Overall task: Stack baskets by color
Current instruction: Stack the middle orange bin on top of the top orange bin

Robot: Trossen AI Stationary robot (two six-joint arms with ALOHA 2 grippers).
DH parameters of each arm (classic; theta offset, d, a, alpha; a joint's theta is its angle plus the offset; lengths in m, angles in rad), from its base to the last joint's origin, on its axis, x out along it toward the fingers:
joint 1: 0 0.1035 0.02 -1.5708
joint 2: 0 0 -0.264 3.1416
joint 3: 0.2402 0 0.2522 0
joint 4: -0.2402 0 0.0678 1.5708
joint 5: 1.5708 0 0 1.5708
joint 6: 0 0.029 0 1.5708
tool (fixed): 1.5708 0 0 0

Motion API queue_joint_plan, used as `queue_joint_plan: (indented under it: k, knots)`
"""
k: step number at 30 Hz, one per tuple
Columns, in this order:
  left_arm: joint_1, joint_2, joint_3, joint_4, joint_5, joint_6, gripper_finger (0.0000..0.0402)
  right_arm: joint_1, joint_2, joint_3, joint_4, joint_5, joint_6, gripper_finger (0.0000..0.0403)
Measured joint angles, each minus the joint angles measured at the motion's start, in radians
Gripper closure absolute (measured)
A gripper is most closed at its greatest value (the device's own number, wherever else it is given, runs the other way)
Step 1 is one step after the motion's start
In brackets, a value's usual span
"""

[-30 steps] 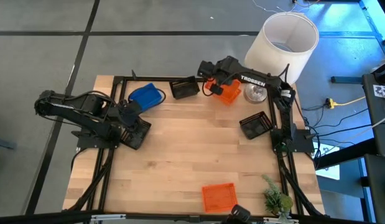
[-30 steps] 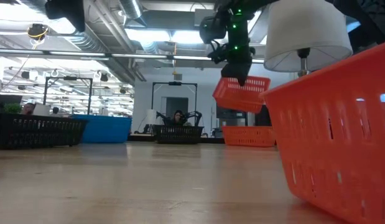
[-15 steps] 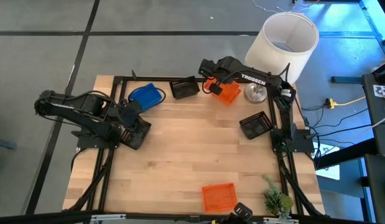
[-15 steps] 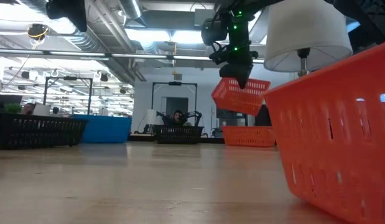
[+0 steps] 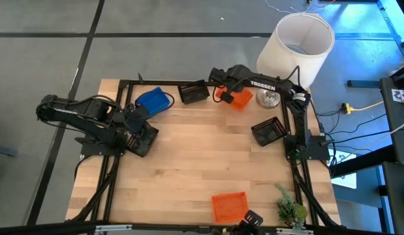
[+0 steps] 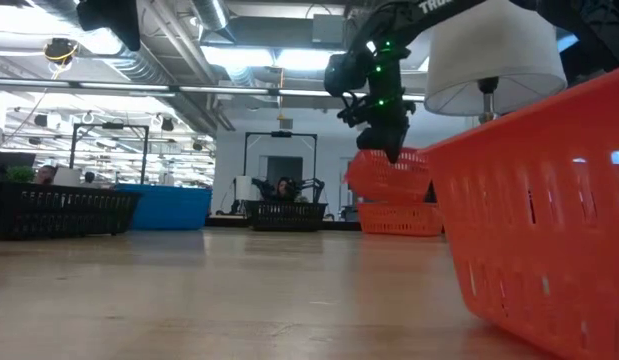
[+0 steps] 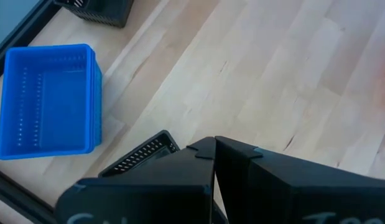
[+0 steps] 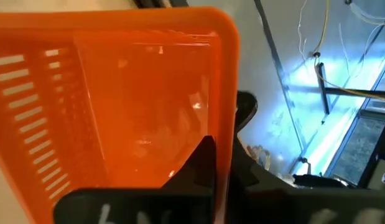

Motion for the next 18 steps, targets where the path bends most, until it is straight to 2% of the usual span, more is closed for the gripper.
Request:
queue_joint_plan:
  k: [5, 12, 18]
  knots:
    - [0.0, 0.0, 0.0, 0.0, 0.0, 0.001, 0.0401, -0.023, 0.0, 0.0, 0.006, -0.007, -0.037, 0.0403]
    - [0.0, 0.0, 0.0, 0.0, 0.0, 0.001, 0.0401, -0.041, 0.0, 0.0, -0.004, -0.089, -0.061, 0.0403]
    - [0.0, 0.0, 0.0, 0.0, 0.001, 0.0, 0.0401, -0.04, 0.0, 0.0, -0.02, -0.096, -0.077, 0.0403]
